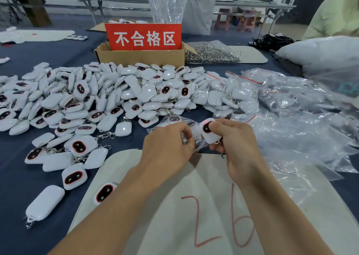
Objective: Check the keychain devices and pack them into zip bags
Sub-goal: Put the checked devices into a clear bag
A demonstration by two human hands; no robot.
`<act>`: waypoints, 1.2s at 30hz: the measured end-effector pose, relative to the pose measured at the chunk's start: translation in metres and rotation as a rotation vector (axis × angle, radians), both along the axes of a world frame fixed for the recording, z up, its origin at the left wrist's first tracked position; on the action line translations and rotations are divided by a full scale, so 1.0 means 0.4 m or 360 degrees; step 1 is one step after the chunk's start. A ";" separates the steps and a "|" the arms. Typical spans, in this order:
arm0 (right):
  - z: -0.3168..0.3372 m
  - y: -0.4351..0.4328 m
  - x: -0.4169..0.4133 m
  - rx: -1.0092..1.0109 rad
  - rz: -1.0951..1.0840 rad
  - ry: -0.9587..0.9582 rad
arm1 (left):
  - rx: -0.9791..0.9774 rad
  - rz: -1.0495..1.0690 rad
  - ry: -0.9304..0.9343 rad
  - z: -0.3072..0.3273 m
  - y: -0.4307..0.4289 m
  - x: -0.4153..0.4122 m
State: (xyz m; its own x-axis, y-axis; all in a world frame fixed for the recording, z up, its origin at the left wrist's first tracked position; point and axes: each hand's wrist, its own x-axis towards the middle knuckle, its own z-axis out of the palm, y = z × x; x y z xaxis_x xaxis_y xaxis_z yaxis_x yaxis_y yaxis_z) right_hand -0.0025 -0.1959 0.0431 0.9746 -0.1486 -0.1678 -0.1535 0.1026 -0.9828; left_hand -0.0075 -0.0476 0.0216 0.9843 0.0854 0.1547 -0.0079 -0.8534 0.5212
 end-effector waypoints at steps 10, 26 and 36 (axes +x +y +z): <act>-0.015 -0.005 0.002 -0.0165 0.0082 0.0014 | 0.0041 0.0012 -0.0011 0.005 -0.005 -0.003; -0.028 0.021 -0.012 -0.0363 0.0539 -0.0169 | -0.0321 -0.0318 -0.0885 0.018 -0.022 -0.039; -0.045 0.005 -0.004 -0.0903 0.0585 -0.0270 | -0.0554 -0.0573 -0.0773 0.023 -0.034 -0.055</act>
